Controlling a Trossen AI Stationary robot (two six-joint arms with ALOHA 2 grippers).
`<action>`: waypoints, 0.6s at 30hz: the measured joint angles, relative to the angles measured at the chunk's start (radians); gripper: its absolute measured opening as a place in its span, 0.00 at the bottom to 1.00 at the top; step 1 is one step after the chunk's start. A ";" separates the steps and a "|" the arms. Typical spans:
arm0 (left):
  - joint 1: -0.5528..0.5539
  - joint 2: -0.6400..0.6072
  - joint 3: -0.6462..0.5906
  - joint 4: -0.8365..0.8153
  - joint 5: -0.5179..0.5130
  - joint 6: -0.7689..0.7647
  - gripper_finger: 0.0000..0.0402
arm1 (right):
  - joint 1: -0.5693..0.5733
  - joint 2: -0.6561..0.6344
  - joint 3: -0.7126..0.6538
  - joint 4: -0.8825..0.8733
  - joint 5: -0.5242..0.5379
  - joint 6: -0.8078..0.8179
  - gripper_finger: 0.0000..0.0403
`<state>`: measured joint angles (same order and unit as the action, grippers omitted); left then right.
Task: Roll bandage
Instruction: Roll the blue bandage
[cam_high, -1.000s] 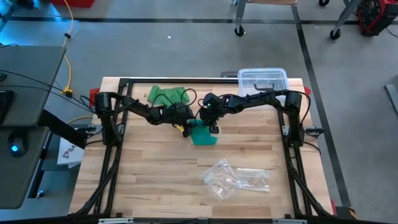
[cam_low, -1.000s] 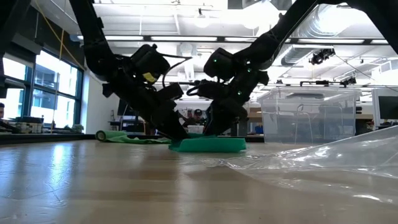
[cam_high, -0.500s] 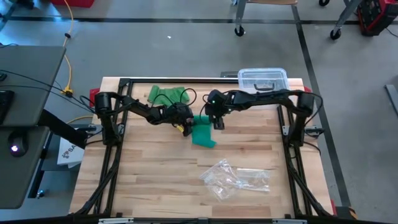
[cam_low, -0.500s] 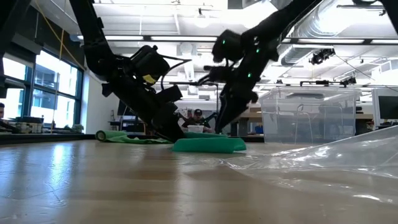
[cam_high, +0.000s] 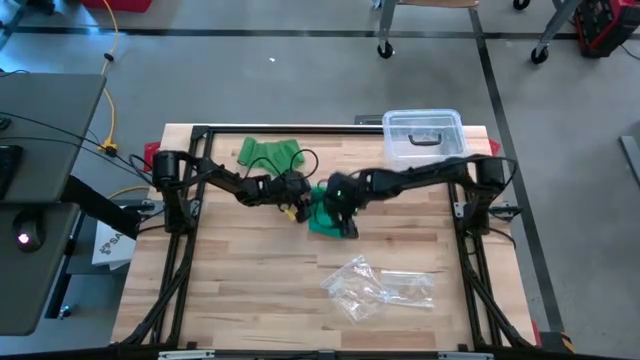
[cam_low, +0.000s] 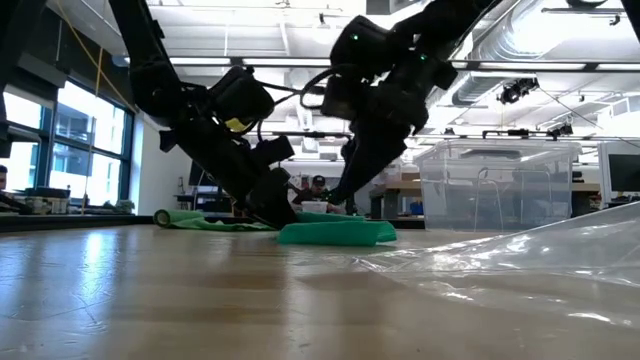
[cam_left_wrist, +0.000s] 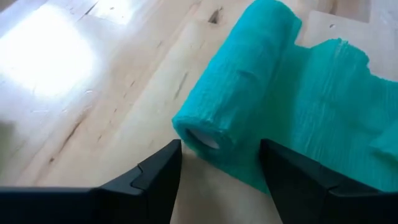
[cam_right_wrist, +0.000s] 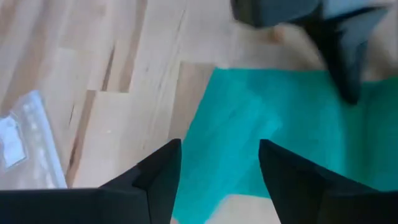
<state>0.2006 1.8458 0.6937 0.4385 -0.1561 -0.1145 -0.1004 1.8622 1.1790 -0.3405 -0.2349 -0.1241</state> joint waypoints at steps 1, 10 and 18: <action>-0.007 0.000 0.000 0.000 -0.012 0.000 0.53 | 0.016 0.006 0.000 -0.001 0.030 0.031 0.49; -0.071 -0.071 0.000 -0.100 -0.134 -0.032 0.53 | 0.066 0.056 -0.003 -0.055 0.105 0.204 0.32; -0.112 -0.159 0.000 -0.134 -0.180 -0.117 0.53 | 0.127 0.041 -0.098 0.063 0.050 0.191 0.15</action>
<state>0.0885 1.6863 0.6941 0.3046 -0.3365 -0.2313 0.0268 1.9029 1.0810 -0.2774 -0.1850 0.0669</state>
